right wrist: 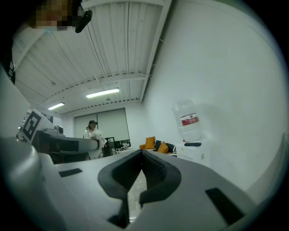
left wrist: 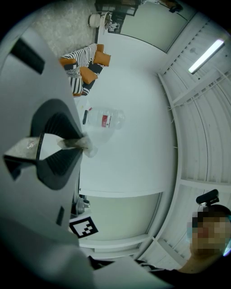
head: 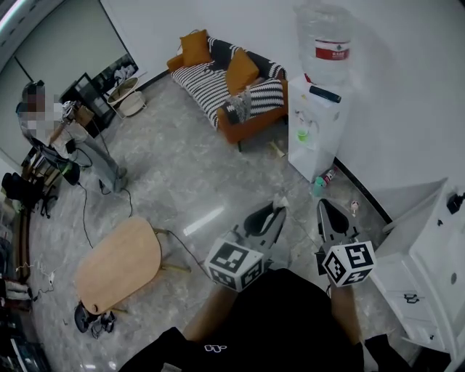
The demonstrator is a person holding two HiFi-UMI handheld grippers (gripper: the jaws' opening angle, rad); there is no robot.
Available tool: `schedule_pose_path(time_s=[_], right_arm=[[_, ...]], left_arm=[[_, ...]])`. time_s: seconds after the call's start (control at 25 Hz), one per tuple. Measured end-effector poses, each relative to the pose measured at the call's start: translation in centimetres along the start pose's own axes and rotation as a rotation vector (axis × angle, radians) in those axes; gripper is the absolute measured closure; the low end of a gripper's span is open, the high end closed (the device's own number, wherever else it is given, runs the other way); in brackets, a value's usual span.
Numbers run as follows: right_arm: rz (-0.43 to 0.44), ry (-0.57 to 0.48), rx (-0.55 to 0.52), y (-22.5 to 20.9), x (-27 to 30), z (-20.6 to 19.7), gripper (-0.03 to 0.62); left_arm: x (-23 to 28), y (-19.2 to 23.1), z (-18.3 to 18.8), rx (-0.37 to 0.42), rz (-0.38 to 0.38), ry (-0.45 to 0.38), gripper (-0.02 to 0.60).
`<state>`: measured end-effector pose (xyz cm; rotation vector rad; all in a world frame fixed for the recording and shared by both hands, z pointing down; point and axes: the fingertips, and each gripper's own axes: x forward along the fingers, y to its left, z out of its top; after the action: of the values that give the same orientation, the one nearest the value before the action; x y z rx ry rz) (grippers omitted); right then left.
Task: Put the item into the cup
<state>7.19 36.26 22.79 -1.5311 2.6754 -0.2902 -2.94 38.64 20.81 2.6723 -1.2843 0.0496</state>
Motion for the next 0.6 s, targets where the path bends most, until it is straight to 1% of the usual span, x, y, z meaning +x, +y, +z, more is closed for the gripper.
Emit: schedule_pose_path(time_s=[0.16, 0.44, 0.6], right_arm=[[0.0, -0.016, -0.009, 0.1, -0.1, 0.5, 0.585], [-0.031, -0.026, -0.012, -1.3, -0.2, 0.8, 0.586], [-0.035, -0.026, -0.021, -1.7, 0.2, 0.9, 0.585]], left_arm=[[0.4, 0.0, 0.3, 0.01, -0.012, -0.005, 0.512], [1.7, -0.3, 1.0, 0.021, -0.042, -0.018, 0.512], [2.4, -0.1, 1.1, 0.02, -0.05, -0.026, 0.512]])
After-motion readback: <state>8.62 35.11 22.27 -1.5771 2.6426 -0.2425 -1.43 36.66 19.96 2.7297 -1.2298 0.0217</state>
